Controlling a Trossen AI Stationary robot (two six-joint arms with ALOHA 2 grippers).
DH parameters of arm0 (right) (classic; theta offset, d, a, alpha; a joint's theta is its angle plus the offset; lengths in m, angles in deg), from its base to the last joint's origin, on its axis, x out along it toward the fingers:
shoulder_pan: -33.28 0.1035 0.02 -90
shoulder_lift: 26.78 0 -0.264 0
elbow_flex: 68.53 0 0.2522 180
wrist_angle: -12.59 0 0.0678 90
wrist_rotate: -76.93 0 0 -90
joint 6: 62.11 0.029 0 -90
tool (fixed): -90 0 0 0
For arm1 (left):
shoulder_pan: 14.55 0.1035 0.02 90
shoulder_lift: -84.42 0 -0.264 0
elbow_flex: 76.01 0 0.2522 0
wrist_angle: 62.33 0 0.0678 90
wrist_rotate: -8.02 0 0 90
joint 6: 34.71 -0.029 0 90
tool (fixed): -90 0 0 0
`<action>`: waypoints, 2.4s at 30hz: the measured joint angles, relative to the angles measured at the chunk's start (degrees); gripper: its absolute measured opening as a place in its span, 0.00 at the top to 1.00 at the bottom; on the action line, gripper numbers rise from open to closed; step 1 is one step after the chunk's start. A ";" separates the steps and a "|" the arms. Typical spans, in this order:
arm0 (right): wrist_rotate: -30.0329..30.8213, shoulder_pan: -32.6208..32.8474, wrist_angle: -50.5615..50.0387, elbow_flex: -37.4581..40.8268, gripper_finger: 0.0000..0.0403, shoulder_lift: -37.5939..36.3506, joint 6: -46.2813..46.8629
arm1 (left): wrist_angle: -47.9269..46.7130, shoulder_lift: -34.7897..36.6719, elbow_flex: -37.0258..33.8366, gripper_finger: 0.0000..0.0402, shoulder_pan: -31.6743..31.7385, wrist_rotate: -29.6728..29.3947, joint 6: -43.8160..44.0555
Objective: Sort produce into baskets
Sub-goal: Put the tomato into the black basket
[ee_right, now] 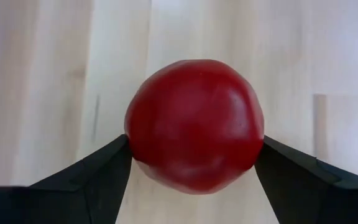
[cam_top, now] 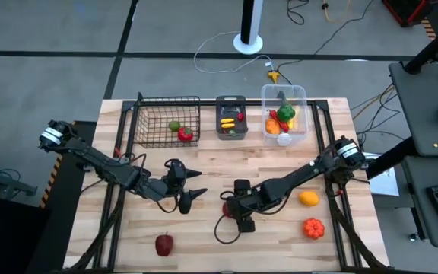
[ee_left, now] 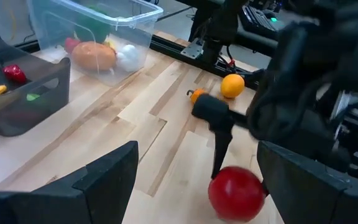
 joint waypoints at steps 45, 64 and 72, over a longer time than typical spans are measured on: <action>-37.29 -11.72 46.52 11.00 0.23 -5.78 14.07 | 1.21 -10.32 8.90 0.23 -8.86 8.18 -45.27; -37.90 -11.76 46.45 9.19 0.22 -5.71 14.75 | 4.73 -11.43 8.90 0.23 -8.61 8.93 -49.22; -37.92 -11.78 46.40 9.22 0.17 -5.71 14.14 | 4.78 -11.51 8.87 0.23 -8.59 9.17 -49.20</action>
